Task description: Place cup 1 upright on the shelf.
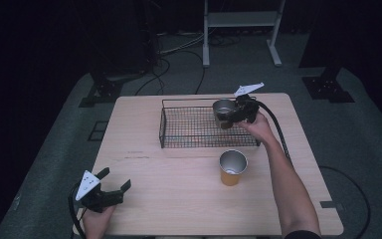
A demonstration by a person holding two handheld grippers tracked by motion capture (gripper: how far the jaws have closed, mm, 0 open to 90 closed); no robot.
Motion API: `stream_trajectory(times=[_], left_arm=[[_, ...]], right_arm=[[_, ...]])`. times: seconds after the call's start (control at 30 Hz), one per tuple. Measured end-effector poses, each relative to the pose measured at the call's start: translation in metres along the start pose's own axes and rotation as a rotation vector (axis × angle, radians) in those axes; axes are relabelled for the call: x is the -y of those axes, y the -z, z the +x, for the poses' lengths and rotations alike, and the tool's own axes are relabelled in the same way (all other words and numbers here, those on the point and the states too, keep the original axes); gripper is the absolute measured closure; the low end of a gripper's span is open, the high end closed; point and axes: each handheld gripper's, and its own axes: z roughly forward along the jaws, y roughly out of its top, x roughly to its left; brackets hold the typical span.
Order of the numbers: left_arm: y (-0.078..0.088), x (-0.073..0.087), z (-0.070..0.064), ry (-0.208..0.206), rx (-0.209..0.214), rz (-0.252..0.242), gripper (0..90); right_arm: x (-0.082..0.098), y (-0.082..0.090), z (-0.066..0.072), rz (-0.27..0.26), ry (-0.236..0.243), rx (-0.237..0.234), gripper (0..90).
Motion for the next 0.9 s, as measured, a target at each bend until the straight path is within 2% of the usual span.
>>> stream_trajectory(times=[0.23,0.4,0.9], left_arm=[[-0.001,0.0,-0.001,0.0,0.003,0.002,1.7],[-0.002,-0.001,-0.003,-0.003,0.005,0.002,1.7],[0.0,-0.001,-0.001,-0.002,0.001,-0.003,1.7]], right_arm=[[0.011,-0.003,-0.004,0.032,-0.016,0.017,17.3],[0.012,-0.005,-0.005,0.048,-0.016,0.027,17.3],[0.013,-0.013,-0.002,0.202,0.064,0.073,17.4]])
